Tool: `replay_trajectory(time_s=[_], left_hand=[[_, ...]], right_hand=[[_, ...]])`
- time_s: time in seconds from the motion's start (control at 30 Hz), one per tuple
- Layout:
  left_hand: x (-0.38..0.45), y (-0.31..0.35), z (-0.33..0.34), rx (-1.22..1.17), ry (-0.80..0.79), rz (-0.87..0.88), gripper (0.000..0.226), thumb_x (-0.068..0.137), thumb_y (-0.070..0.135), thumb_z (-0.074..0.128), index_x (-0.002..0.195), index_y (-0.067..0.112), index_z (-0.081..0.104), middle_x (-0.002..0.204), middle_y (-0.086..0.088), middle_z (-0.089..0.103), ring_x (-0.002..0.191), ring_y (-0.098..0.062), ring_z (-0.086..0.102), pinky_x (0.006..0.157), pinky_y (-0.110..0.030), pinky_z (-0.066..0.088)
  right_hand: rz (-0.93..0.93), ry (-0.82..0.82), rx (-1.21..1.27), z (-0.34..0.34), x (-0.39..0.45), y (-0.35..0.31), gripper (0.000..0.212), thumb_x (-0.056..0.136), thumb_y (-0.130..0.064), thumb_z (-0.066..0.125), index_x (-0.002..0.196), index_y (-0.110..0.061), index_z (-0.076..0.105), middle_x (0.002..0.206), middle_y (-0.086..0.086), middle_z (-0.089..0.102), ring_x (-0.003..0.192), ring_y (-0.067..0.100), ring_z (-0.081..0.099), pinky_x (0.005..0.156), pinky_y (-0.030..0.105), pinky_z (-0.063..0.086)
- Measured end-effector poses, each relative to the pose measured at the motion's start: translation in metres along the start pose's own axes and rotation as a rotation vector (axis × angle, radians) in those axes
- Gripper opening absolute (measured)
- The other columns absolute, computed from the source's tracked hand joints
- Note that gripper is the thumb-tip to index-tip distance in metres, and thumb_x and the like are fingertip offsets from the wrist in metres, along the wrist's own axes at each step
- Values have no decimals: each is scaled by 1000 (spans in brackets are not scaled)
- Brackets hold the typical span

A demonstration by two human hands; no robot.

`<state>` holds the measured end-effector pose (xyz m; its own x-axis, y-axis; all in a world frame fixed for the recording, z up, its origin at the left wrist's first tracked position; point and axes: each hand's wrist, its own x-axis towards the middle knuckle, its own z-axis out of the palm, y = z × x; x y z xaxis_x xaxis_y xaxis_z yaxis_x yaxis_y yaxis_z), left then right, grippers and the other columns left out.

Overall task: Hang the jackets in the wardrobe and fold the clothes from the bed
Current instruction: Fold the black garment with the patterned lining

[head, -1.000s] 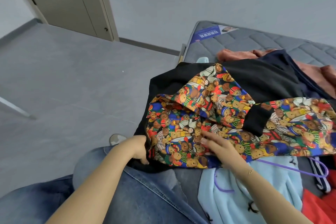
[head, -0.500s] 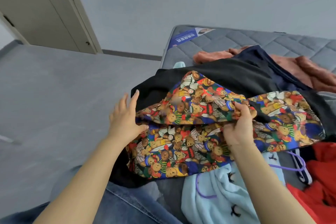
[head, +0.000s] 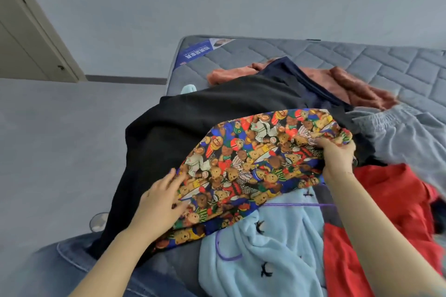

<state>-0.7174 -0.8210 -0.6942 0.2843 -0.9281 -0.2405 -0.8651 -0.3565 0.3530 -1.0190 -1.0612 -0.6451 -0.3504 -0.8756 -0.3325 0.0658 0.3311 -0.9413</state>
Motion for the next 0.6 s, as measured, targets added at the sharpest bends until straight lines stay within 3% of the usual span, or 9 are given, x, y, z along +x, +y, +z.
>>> replay_trajectory(time_s=[0.07, 0.13, 0.17, 0.23, 0.3, 0.37, 0.47, 0.53, 0.6], left_hand=[[-3, -10, -5, -105, -2, -173, 77, 90, 53, 58, 153, 26, 23, 154, -1, 33, 138, -20, 37, 105, -38, 41], [-5, -21, -9, -235, -2, -289, 70, 86, 56, 61, 142, 20, 41, 140, -3, 50, 125, -18, 50, 91, -32, 46], [-7, -27, -11, -273, -27, -334, 67, 85, 59, 60, 137, 20, 48, 135, -2, 54, 121, -18, 53, 85, -28, 44], [-11, -38, -12, -351, -131, -429, 71, 83, 67, 55, 134, 19, 52, 134, -1, 57, 120, -18, 54, 83, -27, 41], [-18, -46, -11, -420, -200, -499, 74, 82, 71, 53, 134, 18, 54, 130, 2, 59, 116, -16, 56, 82, -23, 40], [-23, -50, -10, -414, -146, -483, 56, 84, 67, 55, 116, 22, 64, 102, 13, 65, 88, 1, 57, 67, -10, 36], [-28, -50, -7, -335, 62, -364, 33, 89, 53, 58, 79, 23, 60, 69, 13, 60, 63, 3, 52, 55, -9, 37], [-30, -51, -4, -378, 132, -300, 26, 89, 49, 60, 75, 28, 57, 69, 12, 63, 66, 0, 57, 56, -12, 39], [-32, -55, -1, -422, 171, -275, 22, 90, 47, 61, 77, 30, 54, 70, 13, 64, 69, 1, 59, 62, -20, 45]], right_hand=[[-205, 27, -292, 1, -21, 14, 84, 80, -15, 75, 149, -10, 29, 156, 16, 26, 142, 30, 31, 117, 48, 27], [-506, 33, -556, 6, -46, 25, 80, 82, -14, 73, 149, -5, 31, 162, 16, 9, 149, 26, 8, 121, 44, 12], [-674, -23, -608, 11, -58, 27, 68, 84, -11, 71, 145, -6, 41, 161, 13, 16, 147, 21, 10, 121, 43, 14], [-874, -361, -655, 27, -74, 23, 43, 87, -6, 66, 129, -13, 60, 150, 3, 41, 140, 11, 27, 118, 39, 26], [-916, -837, -793, 54, -79, 12, 35, 91, -8, 63, 123, -20, 65, 145, -3, 47, 137, 10, 35, 116, 38, 32], [-982, -1130, -1066, 90, -78, 2, 45, 91, -17, 66, 134, -26, 56, 154, -3, 37, 144, 14, 29, 120, 39, 23], [-985, -1176, -1446, 141, -58, -17, 72, 84, -37, 73, 147, -28, 39, 158, -4, 29, 146, 17, 24, 120, 44, 10], [-811, -1104, -1557, 160, -35, -37, 72, 76, -45, 79, 138, -28, 48, 144, -3, 44, 135, 22, 40, 115, 42, 25], [-610, -1094, -1656, 168, -19, -50, 56, 67, -51, 83, 114, -34, 57, 125, -4, 55, 115, 21, 52, 104, 41, 40]])
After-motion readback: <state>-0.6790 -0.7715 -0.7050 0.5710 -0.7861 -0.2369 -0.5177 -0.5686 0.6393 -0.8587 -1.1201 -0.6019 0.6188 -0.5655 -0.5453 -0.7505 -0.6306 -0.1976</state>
